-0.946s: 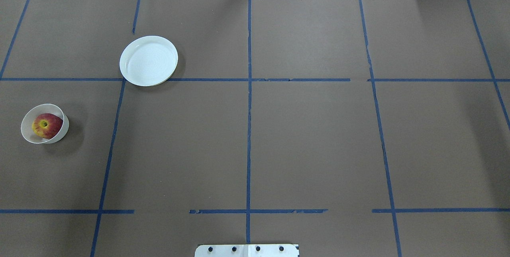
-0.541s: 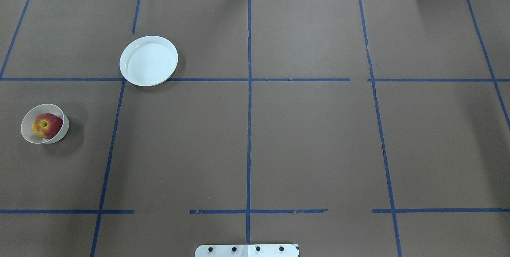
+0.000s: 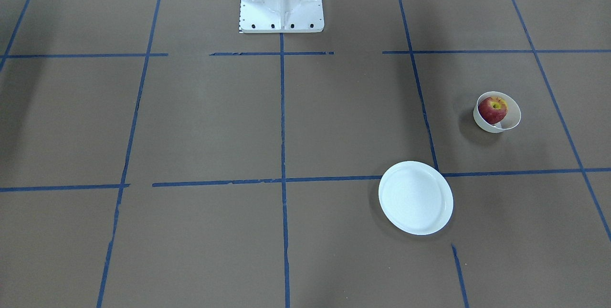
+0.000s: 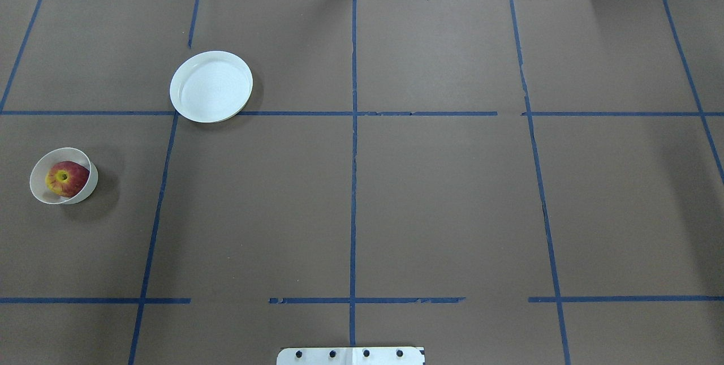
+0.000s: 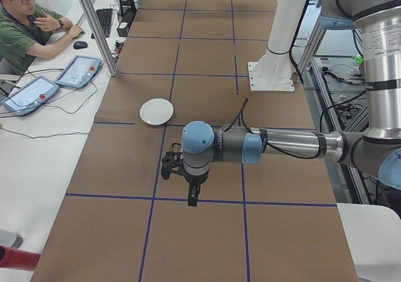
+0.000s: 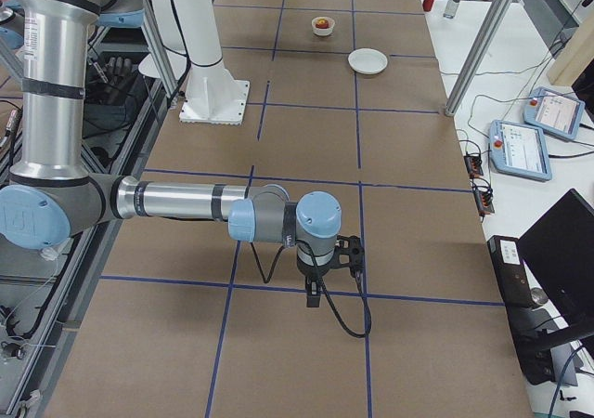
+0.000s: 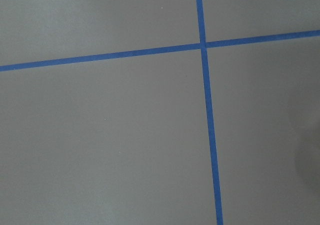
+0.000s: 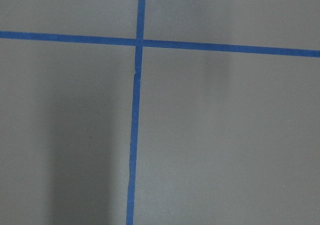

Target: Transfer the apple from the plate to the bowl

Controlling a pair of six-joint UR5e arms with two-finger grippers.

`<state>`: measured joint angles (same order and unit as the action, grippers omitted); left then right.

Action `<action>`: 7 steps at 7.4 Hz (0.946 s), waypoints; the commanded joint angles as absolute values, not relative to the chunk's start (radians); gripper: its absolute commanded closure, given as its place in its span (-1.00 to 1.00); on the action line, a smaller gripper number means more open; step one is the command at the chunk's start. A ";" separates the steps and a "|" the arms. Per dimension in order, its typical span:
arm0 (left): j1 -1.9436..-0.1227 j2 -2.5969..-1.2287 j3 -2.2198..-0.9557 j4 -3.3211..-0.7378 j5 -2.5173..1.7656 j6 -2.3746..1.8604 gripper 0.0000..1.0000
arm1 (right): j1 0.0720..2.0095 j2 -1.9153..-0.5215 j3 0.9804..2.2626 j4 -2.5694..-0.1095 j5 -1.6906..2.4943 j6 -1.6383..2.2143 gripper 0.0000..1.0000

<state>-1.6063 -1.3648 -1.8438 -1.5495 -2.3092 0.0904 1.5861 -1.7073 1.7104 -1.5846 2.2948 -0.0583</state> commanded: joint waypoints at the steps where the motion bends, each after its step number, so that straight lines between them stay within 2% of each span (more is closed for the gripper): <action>1: -1.606 -1.377 -1.851 -1.549 -2.313 0.092 -1.00 | 1.586 -1.707 1.710 -1.585 2.295 -0.058 -1.00; 7: -1.605 -1.396 -1.848 -1.549 -2.315 0.092 -1.00 | 1.586 -1.707 1.710 -1.585 2.295 -0.058 -1.00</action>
<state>-1.6046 -1.3894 -1.8491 -1.5493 -2.3148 0.0922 1.5861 -1.7073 1.7104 -1.5846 2.2948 -0.0583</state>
